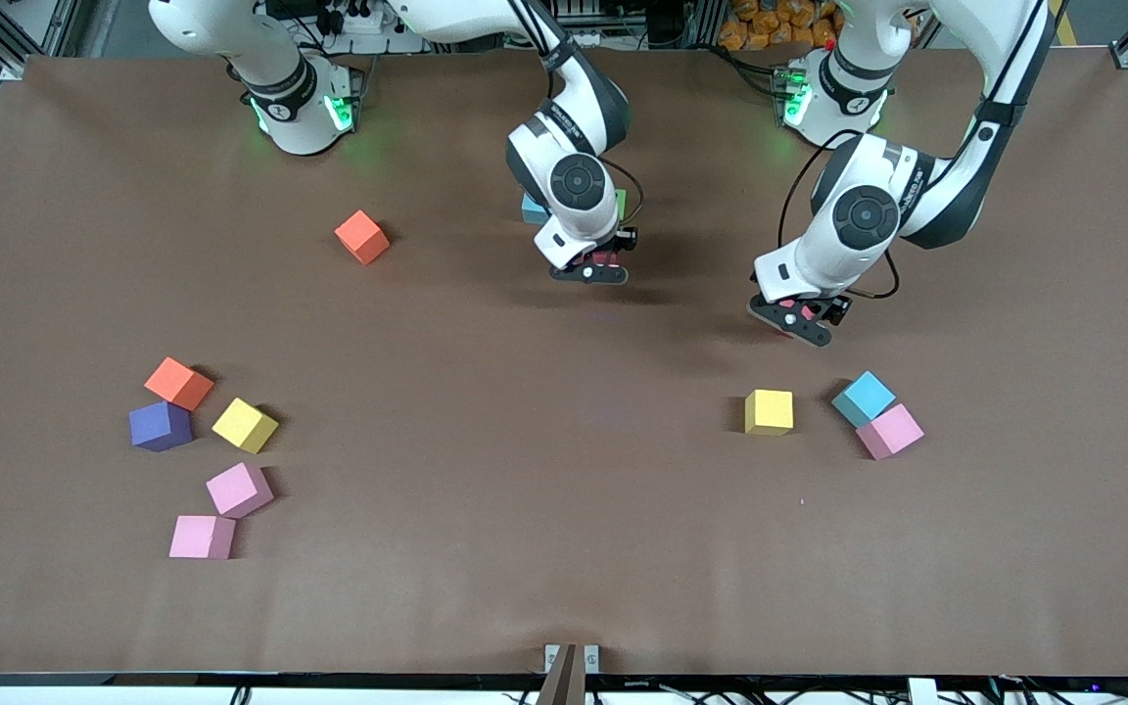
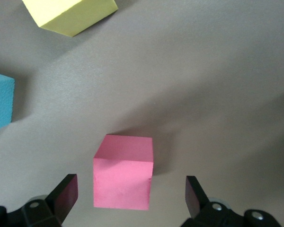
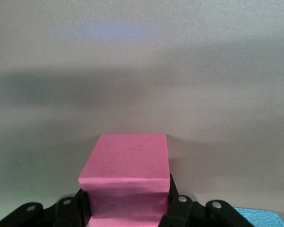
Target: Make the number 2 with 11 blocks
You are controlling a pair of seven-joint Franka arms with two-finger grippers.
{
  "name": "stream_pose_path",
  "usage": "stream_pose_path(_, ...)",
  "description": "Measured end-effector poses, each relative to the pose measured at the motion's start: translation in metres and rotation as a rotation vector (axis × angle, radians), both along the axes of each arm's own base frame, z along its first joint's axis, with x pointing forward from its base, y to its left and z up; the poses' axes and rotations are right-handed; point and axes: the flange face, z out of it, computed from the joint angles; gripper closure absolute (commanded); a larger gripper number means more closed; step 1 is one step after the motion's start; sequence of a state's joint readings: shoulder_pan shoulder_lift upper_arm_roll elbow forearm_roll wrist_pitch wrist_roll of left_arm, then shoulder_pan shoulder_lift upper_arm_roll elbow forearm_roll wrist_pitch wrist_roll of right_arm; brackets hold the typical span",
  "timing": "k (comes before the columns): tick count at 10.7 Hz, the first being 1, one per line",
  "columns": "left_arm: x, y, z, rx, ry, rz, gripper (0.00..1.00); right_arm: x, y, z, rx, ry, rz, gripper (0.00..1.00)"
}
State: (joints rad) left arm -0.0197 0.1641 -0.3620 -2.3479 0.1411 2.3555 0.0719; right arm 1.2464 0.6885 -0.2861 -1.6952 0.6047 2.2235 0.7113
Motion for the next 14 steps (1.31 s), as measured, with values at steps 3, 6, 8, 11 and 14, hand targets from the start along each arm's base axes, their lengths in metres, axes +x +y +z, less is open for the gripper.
stream_pose_path(3,-0.001,0.0,-0.003,0.044,-0.017,-0.022,0.0,-0.003,0.002,0.0,0.0,0.003,0.002,0.88)
stream_pose_path(6,-0.004,0.001,-0.008,0.047,-0.005,-0.022,0.0,-0.005,0.003,-0.001,0.001,0.006,0.005,0.89)
stream_pose_path(8,-0.005,0.001,-0.013,0.041,-0.007,-0.016,0.0,-0.006,0.004,-0.001,0.001,0.006,0.005,0.89)
stream_pose_path(11,-0.01,0.0,-0.026,0.026,-0.007,-0.015,0.0,-0.007,0.004,-0.001,0.001,0.007,0.006,0.01)
stream_pose_path(14,-0.015,0.001,-0.032,0.025,0.0,-0.017,0.0,-0.015,0.005,-0.015,-0.006,0.038,-0.002,0.0)
